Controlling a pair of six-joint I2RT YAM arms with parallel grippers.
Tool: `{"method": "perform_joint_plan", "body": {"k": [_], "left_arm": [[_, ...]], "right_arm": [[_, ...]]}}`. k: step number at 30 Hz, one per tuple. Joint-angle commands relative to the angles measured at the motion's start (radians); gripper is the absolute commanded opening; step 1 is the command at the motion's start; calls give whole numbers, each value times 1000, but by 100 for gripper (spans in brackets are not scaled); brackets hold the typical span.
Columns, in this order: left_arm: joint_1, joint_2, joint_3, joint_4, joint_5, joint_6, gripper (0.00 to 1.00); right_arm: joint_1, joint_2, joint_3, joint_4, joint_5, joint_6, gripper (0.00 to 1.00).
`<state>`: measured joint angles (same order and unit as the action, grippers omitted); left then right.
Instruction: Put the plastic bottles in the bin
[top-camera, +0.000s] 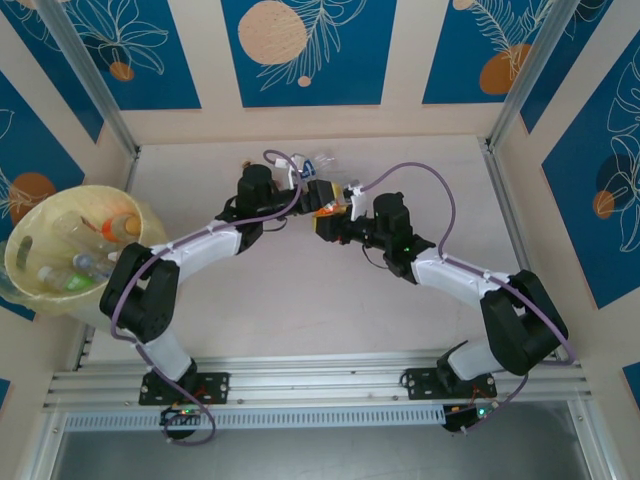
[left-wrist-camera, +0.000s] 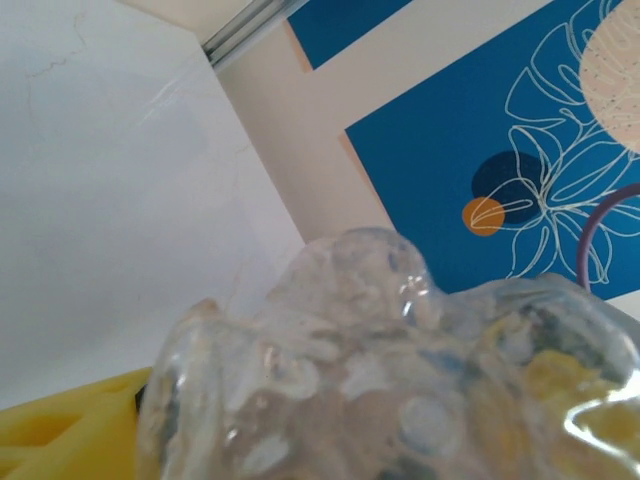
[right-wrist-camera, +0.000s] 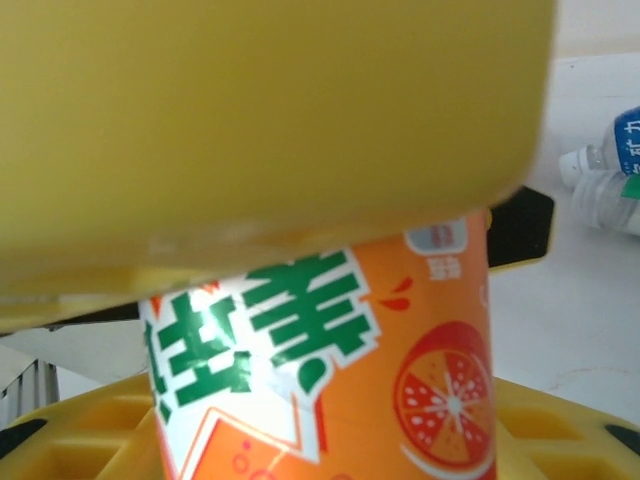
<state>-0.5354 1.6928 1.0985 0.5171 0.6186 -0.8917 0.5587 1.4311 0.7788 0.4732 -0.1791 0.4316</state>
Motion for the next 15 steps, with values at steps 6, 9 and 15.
{"method": "perform_joint_plan", "body": {"k": [6,9,15], "left_arm": [[-5,7,-24,153,56,-18,58],[-4,-6,-30,149,58,4,47],[-1,-49,-33,72,31,79,38]], "right_arm": [[-9,26,20,130,-187,60,45],[-15,28,28,126,-195,69,46],[-41,20,38,113,-254,76,56]]}}
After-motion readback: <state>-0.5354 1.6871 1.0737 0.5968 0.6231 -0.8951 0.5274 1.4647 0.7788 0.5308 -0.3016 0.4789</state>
